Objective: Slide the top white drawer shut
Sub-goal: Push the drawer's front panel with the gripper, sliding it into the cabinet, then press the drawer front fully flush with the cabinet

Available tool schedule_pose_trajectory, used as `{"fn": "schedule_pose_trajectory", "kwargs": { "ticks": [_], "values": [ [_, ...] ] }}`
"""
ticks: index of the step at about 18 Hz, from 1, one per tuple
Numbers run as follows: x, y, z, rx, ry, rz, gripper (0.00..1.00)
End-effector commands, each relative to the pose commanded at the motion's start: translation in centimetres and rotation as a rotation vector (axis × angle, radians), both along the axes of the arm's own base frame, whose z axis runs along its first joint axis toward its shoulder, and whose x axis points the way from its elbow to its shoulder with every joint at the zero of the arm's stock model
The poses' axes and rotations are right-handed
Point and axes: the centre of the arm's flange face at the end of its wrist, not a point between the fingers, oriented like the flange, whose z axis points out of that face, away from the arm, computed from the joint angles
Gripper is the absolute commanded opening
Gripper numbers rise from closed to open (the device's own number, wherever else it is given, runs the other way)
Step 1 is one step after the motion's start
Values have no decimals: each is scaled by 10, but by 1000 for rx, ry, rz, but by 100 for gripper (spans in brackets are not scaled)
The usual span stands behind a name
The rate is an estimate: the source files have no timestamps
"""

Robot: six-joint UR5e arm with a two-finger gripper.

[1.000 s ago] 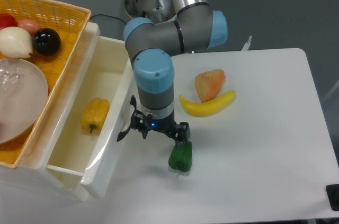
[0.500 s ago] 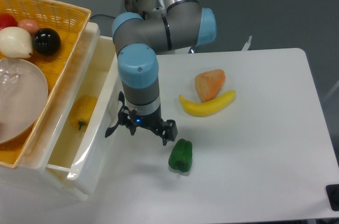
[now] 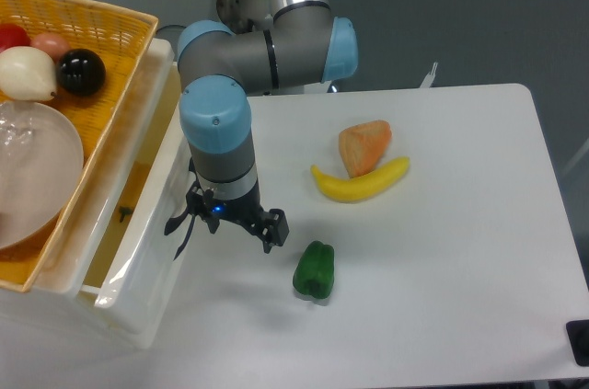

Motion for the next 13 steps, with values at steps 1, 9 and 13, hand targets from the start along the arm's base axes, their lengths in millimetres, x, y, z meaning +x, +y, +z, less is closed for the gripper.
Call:
{"fn": "schedule_pose_trajectory", "kwargs": {
  "ticks": [1,9,13],
  "values": [
    [0,0,0,1,-1,0,100],
    [12,3,3,-4,-5,-19,100],
    [15,1,-2,-14,-10,-21,100]
  ]
}}
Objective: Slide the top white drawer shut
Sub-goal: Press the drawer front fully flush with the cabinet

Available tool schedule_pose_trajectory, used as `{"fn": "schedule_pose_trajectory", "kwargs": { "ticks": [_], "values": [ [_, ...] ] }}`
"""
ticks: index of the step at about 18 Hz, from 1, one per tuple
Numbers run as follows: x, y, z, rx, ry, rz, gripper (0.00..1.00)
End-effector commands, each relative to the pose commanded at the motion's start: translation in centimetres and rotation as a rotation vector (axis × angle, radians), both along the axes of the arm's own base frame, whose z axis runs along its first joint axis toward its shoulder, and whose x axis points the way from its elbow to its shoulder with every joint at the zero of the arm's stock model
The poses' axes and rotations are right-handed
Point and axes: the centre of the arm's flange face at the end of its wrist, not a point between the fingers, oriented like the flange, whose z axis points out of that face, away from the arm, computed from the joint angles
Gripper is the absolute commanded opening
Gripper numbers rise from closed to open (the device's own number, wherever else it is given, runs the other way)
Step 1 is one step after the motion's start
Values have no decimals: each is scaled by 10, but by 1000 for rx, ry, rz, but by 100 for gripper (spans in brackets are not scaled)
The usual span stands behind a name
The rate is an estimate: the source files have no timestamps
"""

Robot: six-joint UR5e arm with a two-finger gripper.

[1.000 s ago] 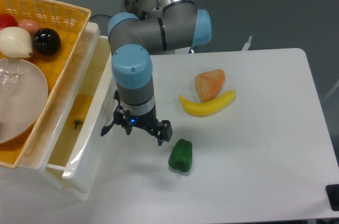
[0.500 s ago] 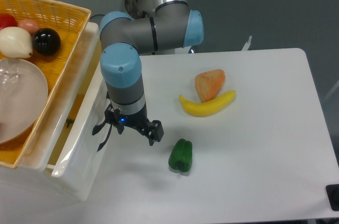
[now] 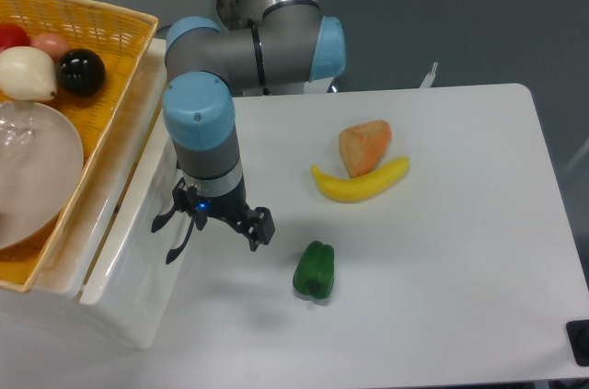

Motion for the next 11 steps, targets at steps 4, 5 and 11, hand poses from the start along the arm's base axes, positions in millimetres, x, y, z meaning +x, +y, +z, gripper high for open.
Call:
{"fn": "schedule_pose_trajectory", "kwargs": {
  "ticks": [4,5,11],
  "values": [
    [3,-1,3,4,-1,-2,100],
    [5,0,2,2,0,-6,100],
    [8,0,1,1,-1,-11,100]
  ]
}}
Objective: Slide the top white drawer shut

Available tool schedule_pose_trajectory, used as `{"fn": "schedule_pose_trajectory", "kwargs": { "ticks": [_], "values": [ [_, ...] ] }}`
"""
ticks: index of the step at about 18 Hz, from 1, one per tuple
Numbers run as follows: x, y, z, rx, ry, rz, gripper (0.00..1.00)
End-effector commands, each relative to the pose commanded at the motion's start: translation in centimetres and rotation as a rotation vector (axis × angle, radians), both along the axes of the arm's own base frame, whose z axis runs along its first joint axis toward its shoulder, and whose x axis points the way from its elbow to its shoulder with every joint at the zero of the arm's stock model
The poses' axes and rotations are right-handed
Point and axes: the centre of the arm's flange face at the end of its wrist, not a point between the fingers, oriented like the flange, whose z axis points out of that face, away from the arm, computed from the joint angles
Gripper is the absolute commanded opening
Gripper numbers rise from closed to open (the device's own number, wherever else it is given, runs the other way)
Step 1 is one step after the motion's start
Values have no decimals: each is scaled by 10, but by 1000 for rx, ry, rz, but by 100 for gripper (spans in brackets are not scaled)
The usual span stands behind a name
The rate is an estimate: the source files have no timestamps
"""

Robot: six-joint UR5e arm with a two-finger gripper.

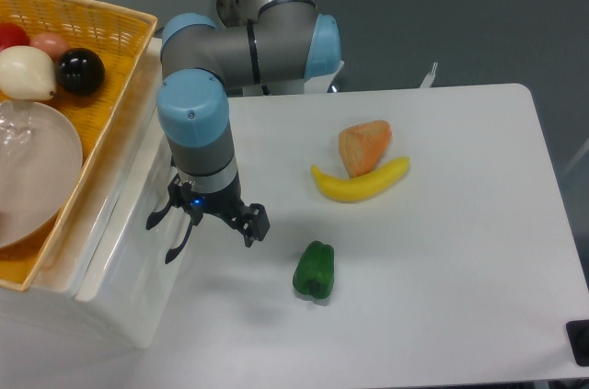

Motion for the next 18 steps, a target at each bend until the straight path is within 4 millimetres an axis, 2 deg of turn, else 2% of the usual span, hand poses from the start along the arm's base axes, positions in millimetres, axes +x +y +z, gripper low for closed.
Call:
{"fn": "schedule_pose_trajectory", "kwargs": {
  "ticks": [5,7,12,16,18],
  "values": [
    [0,0,0,1,-1,0,100],
    [-7,-2,3,4,5,6,100],
    [-57,-23,9,15,14,57,100],
    [-94,-46,14,10,41,-70,100],
    [-106,-59,27,15,67,-158,100]
  ]
}}
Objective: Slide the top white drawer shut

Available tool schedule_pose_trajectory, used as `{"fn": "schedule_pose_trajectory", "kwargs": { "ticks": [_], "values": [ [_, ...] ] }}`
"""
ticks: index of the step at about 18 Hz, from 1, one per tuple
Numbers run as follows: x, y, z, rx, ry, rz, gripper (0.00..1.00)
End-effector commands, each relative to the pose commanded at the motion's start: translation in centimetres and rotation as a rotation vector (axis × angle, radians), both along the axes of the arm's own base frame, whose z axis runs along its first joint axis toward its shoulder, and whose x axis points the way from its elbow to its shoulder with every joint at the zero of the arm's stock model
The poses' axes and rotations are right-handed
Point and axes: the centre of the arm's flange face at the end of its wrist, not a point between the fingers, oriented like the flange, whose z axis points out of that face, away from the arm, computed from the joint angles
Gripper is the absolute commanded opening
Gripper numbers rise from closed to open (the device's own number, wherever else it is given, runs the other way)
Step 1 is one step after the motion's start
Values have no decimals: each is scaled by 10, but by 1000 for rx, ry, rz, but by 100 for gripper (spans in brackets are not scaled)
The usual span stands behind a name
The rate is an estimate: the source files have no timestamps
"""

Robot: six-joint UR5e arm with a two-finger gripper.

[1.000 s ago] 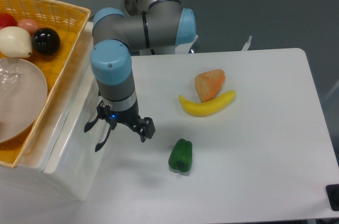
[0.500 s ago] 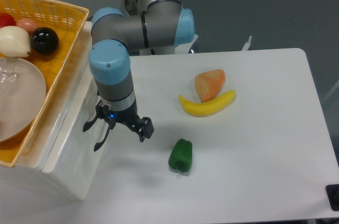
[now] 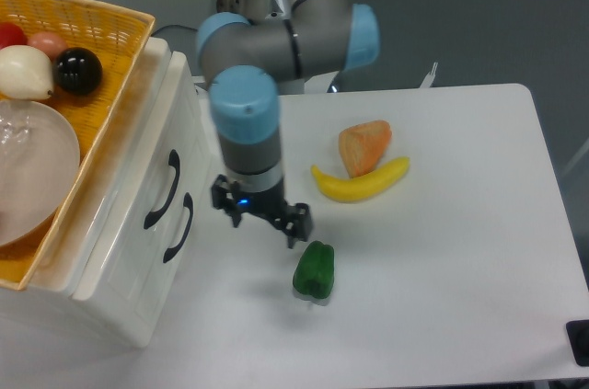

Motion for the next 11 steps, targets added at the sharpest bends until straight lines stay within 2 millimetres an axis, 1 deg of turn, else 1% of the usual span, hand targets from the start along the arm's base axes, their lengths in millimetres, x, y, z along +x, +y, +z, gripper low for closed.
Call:
{"fn": "schedule_pose_trajectory", "kwargs": {
  "ticks": [3,6,8,9,10,11],
  "values": [
    [-17,-22,7,-29,21,-102,100],
    [-37,-58,26,-91,47,-197,100],
    [-48,-73,25,-105,45,-249,100],
    [-54,-84,28,-106,48,-254,100],
    [-56,-91,29,-109,49,-264,100],
    [-56,-94,29,-115,49,-287,100]
  ]
}}
